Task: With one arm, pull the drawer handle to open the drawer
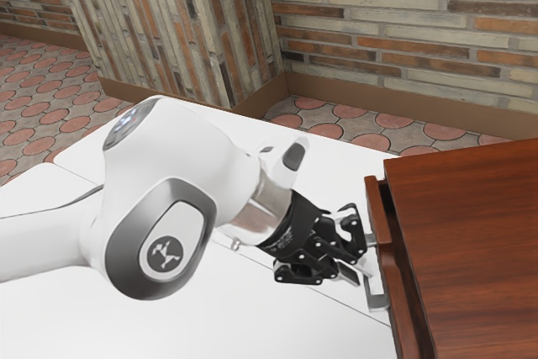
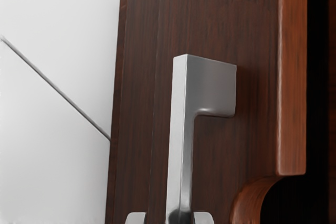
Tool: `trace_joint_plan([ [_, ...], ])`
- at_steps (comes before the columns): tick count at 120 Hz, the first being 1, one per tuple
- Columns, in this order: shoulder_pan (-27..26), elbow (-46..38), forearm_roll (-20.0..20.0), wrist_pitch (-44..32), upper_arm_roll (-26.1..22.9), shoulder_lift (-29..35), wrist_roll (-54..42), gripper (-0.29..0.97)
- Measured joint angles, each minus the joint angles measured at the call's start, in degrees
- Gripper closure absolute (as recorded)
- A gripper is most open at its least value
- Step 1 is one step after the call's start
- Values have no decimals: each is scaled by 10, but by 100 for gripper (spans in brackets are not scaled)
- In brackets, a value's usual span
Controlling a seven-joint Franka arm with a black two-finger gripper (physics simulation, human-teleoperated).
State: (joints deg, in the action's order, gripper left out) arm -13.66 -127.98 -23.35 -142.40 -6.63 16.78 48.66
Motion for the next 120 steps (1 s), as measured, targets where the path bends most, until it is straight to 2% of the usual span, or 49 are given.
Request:
trace_joint_plan([
  [120, 3, -66, 1, 9, 23, 61, -2, 67],
])
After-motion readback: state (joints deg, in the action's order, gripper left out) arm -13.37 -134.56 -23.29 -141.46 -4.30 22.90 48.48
